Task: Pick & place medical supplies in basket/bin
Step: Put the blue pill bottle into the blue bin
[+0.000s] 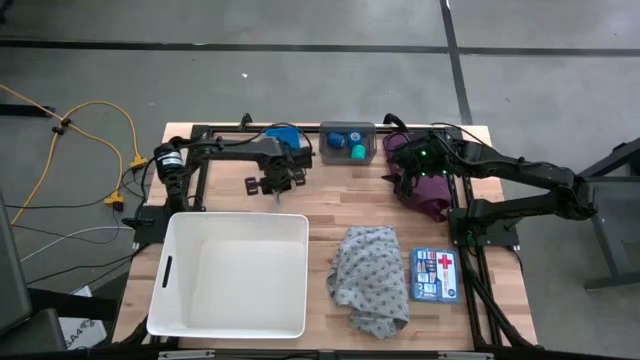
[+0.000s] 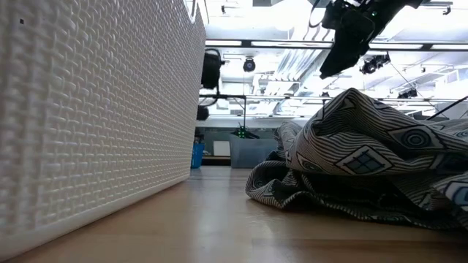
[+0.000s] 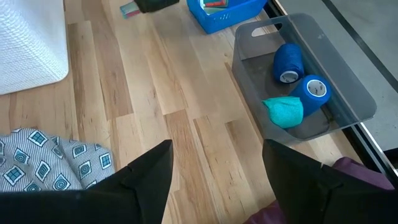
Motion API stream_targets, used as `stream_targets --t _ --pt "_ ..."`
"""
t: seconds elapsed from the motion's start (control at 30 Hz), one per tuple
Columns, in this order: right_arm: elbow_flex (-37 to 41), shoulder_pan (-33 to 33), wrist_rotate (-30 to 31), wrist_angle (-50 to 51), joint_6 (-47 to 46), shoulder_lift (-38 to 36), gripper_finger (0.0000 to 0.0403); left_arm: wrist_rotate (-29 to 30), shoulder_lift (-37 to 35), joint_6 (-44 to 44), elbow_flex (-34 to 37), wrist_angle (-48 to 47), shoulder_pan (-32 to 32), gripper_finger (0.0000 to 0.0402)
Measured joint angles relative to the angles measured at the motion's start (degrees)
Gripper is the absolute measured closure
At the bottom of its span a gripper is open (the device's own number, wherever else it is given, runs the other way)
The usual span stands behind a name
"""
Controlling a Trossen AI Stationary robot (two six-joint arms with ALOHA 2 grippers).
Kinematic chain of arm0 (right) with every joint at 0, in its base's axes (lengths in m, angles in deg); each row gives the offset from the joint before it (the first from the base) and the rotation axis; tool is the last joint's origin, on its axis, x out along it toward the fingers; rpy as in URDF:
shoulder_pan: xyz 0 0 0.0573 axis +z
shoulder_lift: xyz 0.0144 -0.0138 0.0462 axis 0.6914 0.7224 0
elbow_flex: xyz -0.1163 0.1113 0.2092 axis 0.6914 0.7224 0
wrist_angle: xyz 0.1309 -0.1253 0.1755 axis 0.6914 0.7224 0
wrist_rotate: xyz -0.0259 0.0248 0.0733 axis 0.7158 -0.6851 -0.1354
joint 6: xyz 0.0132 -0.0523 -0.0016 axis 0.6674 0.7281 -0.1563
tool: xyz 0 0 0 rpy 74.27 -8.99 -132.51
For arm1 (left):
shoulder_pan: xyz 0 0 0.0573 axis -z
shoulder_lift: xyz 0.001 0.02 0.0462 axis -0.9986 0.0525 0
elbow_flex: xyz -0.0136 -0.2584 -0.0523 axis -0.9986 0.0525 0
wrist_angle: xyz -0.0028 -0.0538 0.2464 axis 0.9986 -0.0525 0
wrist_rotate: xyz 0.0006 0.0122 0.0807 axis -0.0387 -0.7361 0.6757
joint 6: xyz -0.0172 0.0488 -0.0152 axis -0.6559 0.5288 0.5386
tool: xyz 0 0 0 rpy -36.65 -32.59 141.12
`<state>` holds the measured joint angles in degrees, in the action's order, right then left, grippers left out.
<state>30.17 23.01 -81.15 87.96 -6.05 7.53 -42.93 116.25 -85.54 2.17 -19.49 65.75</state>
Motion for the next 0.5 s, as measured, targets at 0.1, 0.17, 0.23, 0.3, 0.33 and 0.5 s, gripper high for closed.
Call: stream_targets --t 0.1,0.17,0.23,0.3,0.33,0.5 --pt "0.02 0.0 0.0 -0.11 -0.02 0.0 0.0166 0.81 -2.37 0.29 0.0 0.9 -0.8 0.0306" --pt "0.01 0.0 -0.02 -0.17 -0.02 0.0 0.0166 2.44 -3.79 1.34 0.0 1.76 -1.37 0.0306" --pt "0.01 -0.01 0.0 -0.28 -0.02 -0.01 0.0166 4.0 -5.05 2.83 0.0 2.55 -2.23 0.0306" --pt "0.01 0.0 0.0 -0.29 -0.02 0.0 0.0166 4.63 -6.19 4.54 0.0 3.66 -3.16 0.0306" --pt "0.02 0.0 0.0 -0.31 -0.02 0.0 0.0166 4.64 -6.63 5.24 0.0 4.09 -3.66 0.0306" --pt "0.01 -0.01 0.02 -0.31 -0.02 0.0 0.0166 4.18 -7.4 9.32 0.0 6.79 -5.72 0.0306"
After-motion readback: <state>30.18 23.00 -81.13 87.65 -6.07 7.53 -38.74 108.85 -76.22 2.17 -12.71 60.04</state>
